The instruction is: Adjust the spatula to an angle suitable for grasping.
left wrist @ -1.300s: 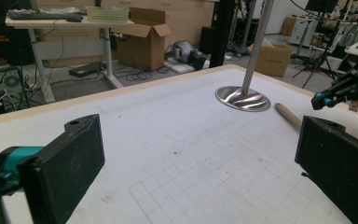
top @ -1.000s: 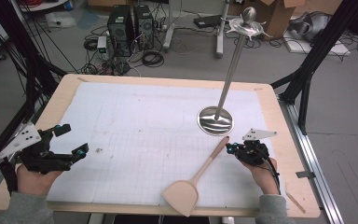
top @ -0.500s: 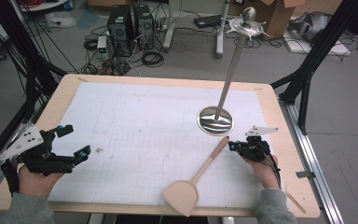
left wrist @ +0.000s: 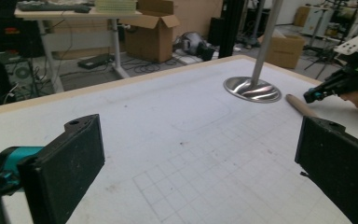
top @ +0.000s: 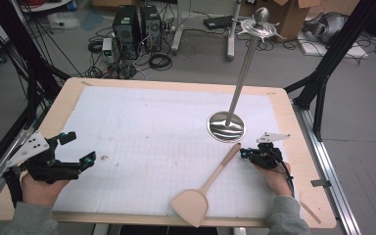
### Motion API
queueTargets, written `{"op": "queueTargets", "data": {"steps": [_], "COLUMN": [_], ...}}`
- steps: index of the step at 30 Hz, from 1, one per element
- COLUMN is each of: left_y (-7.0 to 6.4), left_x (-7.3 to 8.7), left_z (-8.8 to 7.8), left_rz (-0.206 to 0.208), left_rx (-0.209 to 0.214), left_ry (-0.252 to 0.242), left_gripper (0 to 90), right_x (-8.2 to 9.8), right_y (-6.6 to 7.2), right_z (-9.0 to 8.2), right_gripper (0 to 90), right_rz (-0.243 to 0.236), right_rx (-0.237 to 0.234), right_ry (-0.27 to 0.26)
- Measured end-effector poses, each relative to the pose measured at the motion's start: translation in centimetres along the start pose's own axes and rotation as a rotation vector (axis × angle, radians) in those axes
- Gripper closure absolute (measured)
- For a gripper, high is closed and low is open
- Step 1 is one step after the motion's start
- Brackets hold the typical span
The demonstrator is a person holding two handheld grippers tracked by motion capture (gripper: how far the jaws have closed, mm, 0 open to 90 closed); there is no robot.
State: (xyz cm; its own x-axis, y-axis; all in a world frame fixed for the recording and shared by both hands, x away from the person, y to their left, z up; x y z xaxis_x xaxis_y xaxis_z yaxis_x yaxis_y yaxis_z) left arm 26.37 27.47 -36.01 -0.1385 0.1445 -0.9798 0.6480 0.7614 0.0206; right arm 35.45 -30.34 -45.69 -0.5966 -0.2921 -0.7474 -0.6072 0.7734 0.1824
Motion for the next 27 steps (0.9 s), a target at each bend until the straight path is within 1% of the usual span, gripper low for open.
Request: {"op": "queueTargets", "data": {"steps": [3, 6, 10, 11, 12, 17, 27], "left_y": [0.2, 0.2, 0.2, 0.2, 0.2, 0.2, 0.3], "left_x": [0.1, 0.1, 0.1, 0.1, 0.1, 0.2, 0.4], "left_z": [-0.1, -0.1, -0.3, -0.3, -0.3, -0.3, -0.3], "left_rz": [-0.003, -0.004, 0.003, 0.003, 0.003, 0.004, 0.002], "left_rx": [-0.005, -0.006, -0.008, -0.009, -0.01, -0.01, -0.014], "left_ry": [0.004, 0.004, 0.003, 0.002, 0.002, 0.006, 0.01], "left_gripper": [1.7, 1.7, 1.7, 1.7, 1.7, 1.7, 1.7], "right_x": [0.1, 0.1, 0.0, 0.0, 0.0, -0.1, -0.2], "right_y": [0.1, 0.0, 0.0, 0.1, 0.1, 0.0, 0.3], "right_z": [0.3, 0.3, 0.7, 0.8, 0.9, 1.0, 1.2], "right_gripper": [90.0, 90.0, 90.0, 90.0, 90.0, 90.0, 90.0], "right_rz": [-0.008, -0.007, -0.016, -0.013, -0.019, -0.021, -0.026], "right_rx": [0.006, 0.008, -0.003, -0.009, -0.008, -0.017, -0.032], "right_ry": [0.023, 0.024, 0.03, 0.031, 0.026, 0.024, 0.021]}}
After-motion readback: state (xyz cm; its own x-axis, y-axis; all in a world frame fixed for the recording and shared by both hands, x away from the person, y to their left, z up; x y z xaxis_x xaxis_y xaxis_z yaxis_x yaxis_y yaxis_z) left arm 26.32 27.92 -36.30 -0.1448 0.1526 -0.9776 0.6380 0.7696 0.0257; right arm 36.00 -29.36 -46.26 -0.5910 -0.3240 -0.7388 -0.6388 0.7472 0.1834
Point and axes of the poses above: each handheld gripper's, and its own axes: z roughly forward along the jaws, x roughly out of its underside, y roughly to its left, the point moved 2 cm from there along z, roughly forward along the jaws, and after that the axes turned 6 degrees about z, right-handed, at the moved point
